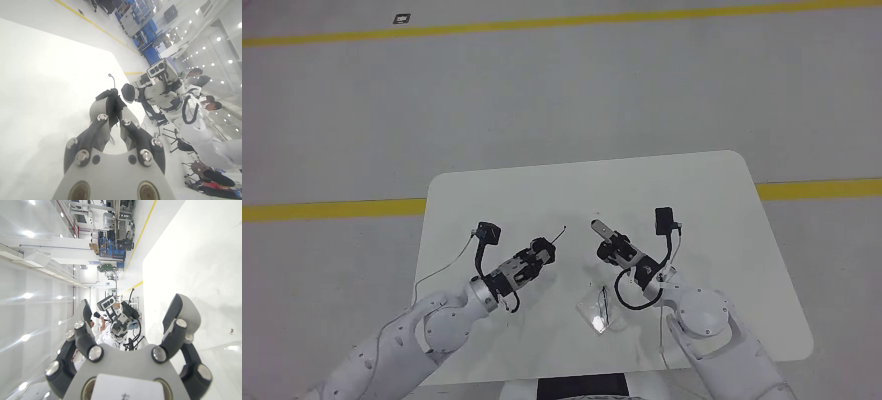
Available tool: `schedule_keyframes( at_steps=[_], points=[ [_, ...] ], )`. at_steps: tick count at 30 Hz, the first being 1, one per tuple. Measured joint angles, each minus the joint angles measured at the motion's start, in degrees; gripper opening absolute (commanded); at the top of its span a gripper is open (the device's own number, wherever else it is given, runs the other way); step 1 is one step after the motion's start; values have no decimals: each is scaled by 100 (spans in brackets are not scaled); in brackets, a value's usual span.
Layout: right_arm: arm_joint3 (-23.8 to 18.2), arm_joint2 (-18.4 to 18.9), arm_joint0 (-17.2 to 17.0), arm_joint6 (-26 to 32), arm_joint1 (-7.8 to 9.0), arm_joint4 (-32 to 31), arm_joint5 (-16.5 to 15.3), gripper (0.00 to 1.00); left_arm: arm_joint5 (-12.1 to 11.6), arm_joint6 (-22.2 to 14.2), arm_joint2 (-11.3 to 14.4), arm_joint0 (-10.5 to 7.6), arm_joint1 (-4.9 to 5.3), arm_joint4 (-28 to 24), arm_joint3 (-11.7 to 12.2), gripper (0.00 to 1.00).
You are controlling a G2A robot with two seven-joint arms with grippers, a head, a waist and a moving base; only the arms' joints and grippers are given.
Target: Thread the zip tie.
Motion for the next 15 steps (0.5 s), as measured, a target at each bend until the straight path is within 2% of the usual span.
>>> schedule_keyframes(
  at_steps=[3, 6, 10, 15],
  points=[
    [0, 0, 0, 0, 0, 0, 0, 100, -6, -109, -107, -91, -26, -299, 141, 0],
    [0, 0, 0, 0, 0, 0, 0, 100, -7, -279, -315, -179, -2, -569, 253, 0],
    [0, 0, 0, 0, 0, 0, 0, 100, -7, -578, -657, -184, 69, -953, 324, 0],
    [0, 0, 0, 0, 0, 0, 0, 100, -7, -1298, -1111, -84, 159, -1454, 270, 0]
  ],
)
